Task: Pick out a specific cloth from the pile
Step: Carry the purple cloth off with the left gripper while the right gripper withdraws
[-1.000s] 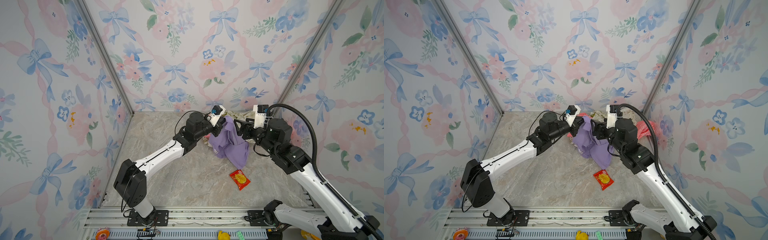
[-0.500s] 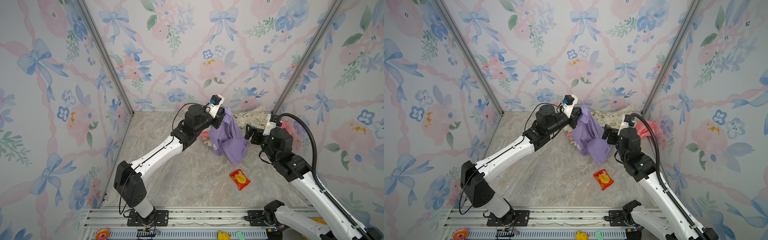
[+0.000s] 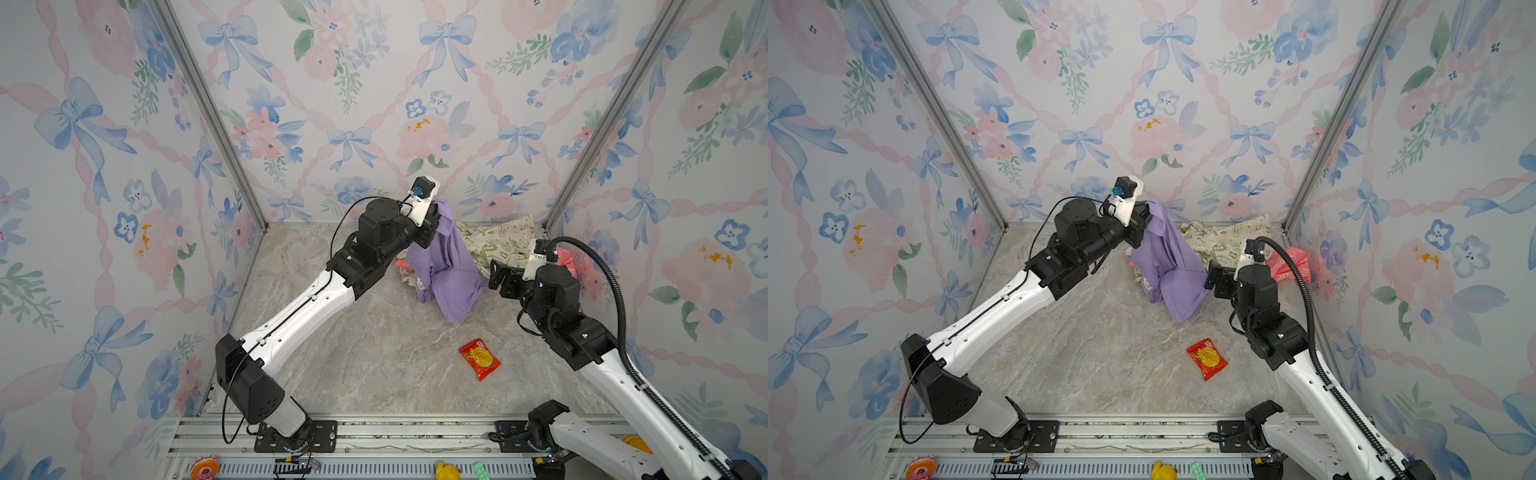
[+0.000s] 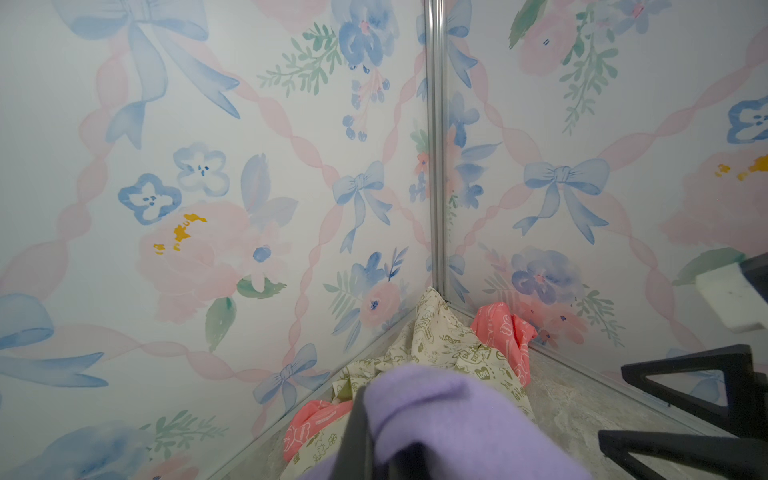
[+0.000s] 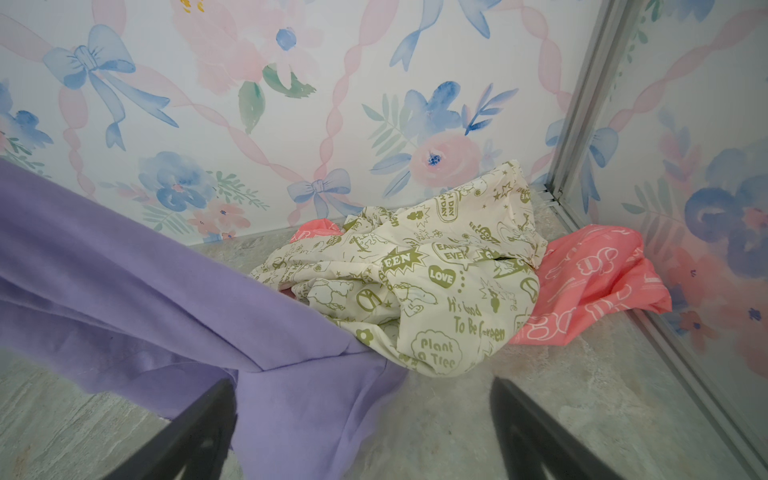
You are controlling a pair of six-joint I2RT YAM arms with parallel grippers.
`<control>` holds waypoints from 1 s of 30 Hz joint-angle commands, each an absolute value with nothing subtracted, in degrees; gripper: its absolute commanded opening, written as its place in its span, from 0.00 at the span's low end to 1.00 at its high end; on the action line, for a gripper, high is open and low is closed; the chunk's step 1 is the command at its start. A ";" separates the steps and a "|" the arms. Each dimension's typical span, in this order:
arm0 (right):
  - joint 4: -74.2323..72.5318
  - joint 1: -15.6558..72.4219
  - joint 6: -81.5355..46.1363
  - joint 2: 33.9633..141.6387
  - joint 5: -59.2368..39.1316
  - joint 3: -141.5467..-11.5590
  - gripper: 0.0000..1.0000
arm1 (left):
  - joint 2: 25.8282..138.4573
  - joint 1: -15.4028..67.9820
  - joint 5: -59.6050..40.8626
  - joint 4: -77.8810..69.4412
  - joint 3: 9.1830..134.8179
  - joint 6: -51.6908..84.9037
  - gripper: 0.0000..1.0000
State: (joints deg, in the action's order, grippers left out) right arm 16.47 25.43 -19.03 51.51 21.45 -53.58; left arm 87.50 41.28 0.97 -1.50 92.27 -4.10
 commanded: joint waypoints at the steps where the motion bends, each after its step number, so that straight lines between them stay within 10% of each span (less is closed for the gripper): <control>1: 16.50 25.05 -18.00 51.49 21.36 -52.89 0.97 | 80.81 39.49 6.15 -4.39 94.69 -6.62 0.00; 30: 17.57 25.03 -15.74 49.75 19.60 -51.79 0.97 | 76.22 11.02 8.73 -2.72 90.27 3.12 0.00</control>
